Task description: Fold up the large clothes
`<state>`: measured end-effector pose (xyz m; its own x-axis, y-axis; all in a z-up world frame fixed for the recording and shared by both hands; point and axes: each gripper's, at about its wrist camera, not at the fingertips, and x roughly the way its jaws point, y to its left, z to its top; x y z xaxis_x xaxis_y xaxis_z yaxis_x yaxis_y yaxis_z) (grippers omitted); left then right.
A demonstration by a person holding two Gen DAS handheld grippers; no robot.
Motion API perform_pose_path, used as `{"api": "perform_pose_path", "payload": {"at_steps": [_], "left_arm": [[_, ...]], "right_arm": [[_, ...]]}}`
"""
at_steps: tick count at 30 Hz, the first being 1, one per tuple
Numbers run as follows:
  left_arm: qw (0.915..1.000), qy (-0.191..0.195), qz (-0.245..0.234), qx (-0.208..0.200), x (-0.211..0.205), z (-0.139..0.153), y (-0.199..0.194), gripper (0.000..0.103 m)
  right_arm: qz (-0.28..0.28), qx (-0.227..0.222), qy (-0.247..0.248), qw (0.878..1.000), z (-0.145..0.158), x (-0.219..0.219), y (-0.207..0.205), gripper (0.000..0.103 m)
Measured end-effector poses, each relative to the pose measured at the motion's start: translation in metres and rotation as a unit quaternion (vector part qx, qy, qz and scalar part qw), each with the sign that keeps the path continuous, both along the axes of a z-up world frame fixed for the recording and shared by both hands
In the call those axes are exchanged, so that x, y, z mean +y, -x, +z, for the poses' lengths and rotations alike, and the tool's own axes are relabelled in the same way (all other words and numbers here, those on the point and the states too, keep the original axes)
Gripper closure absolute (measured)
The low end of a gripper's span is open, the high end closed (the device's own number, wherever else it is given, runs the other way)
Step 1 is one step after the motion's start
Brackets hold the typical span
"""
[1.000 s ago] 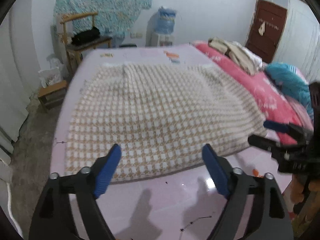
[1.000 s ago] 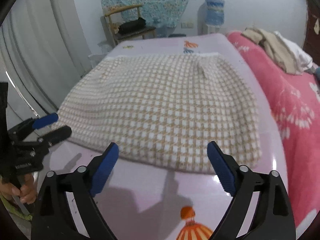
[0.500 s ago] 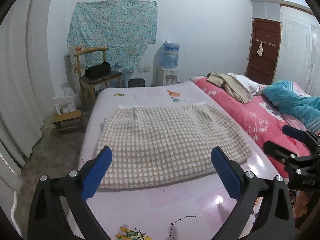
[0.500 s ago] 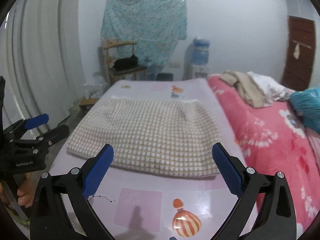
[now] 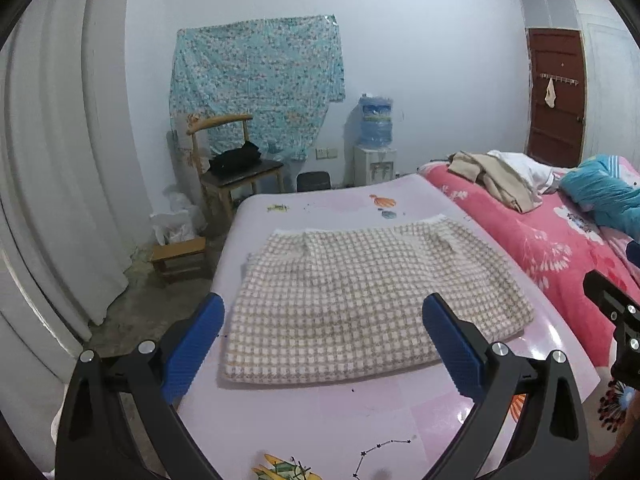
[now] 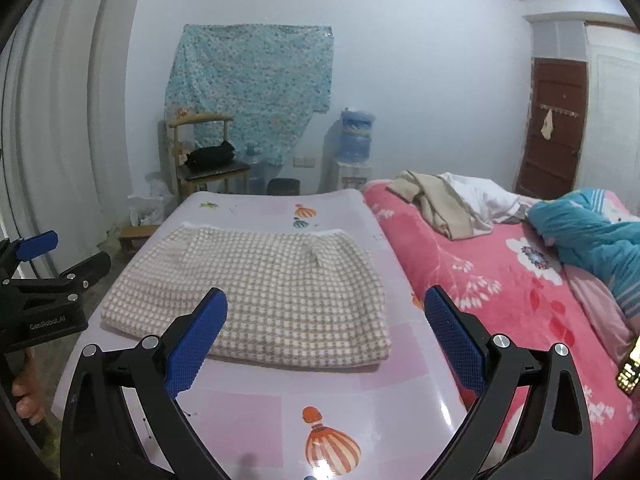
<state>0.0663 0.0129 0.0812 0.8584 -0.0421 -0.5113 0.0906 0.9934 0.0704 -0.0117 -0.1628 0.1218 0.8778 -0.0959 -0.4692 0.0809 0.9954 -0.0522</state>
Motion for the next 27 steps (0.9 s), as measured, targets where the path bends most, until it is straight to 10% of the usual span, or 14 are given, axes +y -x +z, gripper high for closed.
{"api": "perform_pose_path", "payload": {"at_steps": [12,27], "left_arm": [[0.9992,0.001,0.013,0.037,-0.011,-0.019,-0.018,0.006],[0.9821,-0.006,0.051,0.181,-0.01,-0.065,-0.052,0.006]], "right_arm": [[-0.005,0.073,-0.036,0.997,-0.029,-0.013,-0.03,0.008],[-0.004,0.18,-0.06,0.982,-0.066,-0.01,-0.059,0.008]]}}
